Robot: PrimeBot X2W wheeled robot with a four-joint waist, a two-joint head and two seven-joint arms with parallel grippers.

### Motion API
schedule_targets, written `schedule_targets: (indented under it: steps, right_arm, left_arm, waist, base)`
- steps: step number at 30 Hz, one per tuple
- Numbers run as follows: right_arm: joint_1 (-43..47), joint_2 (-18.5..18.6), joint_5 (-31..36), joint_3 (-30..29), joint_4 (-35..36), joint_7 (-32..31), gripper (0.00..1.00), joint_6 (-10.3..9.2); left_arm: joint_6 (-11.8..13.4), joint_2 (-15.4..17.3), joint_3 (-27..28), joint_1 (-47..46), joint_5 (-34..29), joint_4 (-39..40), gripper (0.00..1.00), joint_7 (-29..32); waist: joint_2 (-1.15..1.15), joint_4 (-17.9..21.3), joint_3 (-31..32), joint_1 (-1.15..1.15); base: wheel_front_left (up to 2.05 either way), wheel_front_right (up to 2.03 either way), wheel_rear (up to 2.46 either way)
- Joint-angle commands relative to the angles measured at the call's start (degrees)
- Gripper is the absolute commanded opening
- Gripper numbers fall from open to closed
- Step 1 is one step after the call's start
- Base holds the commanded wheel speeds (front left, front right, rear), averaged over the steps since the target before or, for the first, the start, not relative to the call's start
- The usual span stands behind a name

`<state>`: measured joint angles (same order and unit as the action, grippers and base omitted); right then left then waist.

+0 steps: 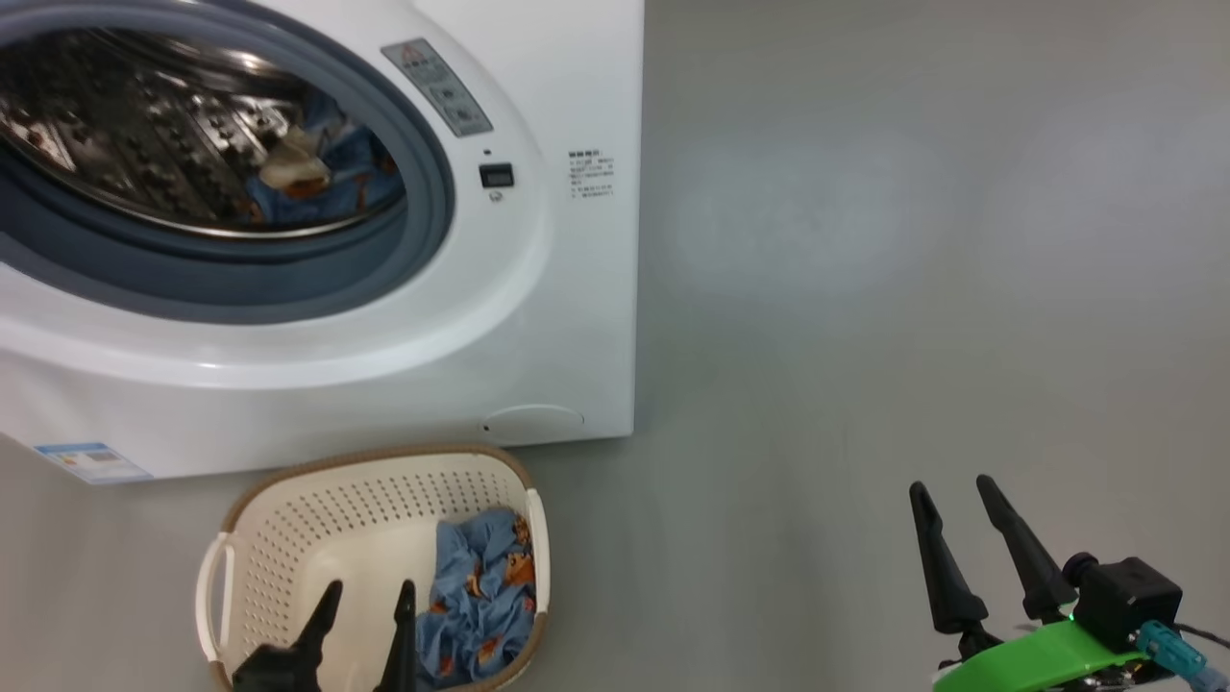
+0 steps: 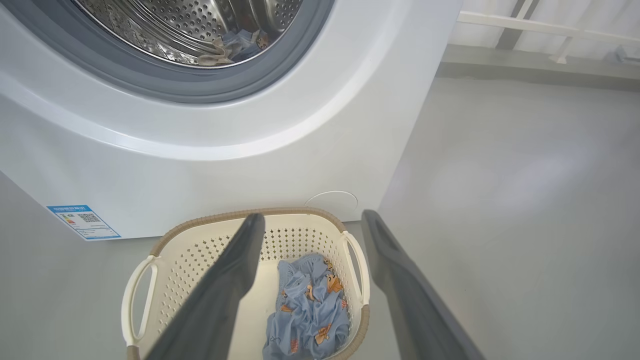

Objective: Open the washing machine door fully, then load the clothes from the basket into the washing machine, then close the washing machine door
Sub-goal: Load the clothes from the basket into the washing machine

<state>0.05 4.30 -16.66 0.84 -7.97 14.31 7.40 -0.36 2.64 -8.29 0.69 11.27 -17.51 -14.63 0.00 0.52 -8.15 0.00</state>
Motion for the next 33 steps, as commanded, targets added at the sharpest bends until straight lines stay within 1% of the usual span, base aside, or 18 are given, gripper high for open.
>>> schedule_targets:
  steps: [1, 7, 11, 15, 23, 28, 33]
  right_arm:
    - [-2.16, 0.66, 0.57, 0.98, 1.86, 0.69, 1.0, 0.09]
    - [-4.13, 0.13, 0.64, 0.66, 2.88, 0.69, 1.0, 0.09]
    - [-5.34, -0.22, 0.39, 0.48, 3.21, 0.69, 1.0, 0.09]
    - [-6.7, -0.65, 0.16, 0.6, 3.6, 0.69, 1.0, 0.09]
    - [-8.91, -1.21, -0.24, 0.94, 4.17, 0.69, 1.0, 0.09]
    - [-10.02, -1.35, -0.41, 1.41, 4.72, 0.69, 1.0, 0.09]
    - [-11.27, -1.4, -1.06, 1.87, 5.17, 0.69, 1.0, 0.09]
  left_arm:
    - [-0.46, 0.24, 1.46, -3.23, -0.7, 0.19, 1.0, -0.37]
    - [-1.84, 0.26, 1.48, -8.14, -0.89, -5.05, 1.0, -0.37]
    - [-2.67, 0.32, 1.77, -10.58, -1.02, -8.1, 1.0, -0.37]
    - [-3.32, 1.14, 1.67, -14.14, -1.98, -12.77, 1.0, -0.37]
    - [-3.88, 3.48, 0.6, -21.17, -3.77, -23.34, 1.0, -0.26]
    - [-4.83, 5.84, -0.63, -26.23, -4.66, -30.42, 1.0, 0.28]
    - [-5.89, 8.1, -2.26, -31.27, -5.2, -37.41, 1.0, 2.87]
  waist:
    - [0.0, 1.54, -5.0, 0.0]
    - [0.0, 3.49, -10.79, 0.0]
    - [0.0, 4.65, -13.15, 0.0]
    - [0.0, 6.12, -16.31, 0.0]
    - [0.0, 9.01, -22.84, 0.0]
    - [0.0, 10.53, -26.71, 0.0]
    - [0.0, 11.91, -30.05, 0.0]
  base:
    - [0.0, 0.0, 0.0]
    - [0.0, 0.0, 0.0]
    - [0.0, 0.0, 0.0]
    - [0.0, 0.0, 0.0]
    - [0.0, 0.0, 0.0]
    - [0.0, 0.0, 0.0]
    - [0.0, 0.0, 0.0]
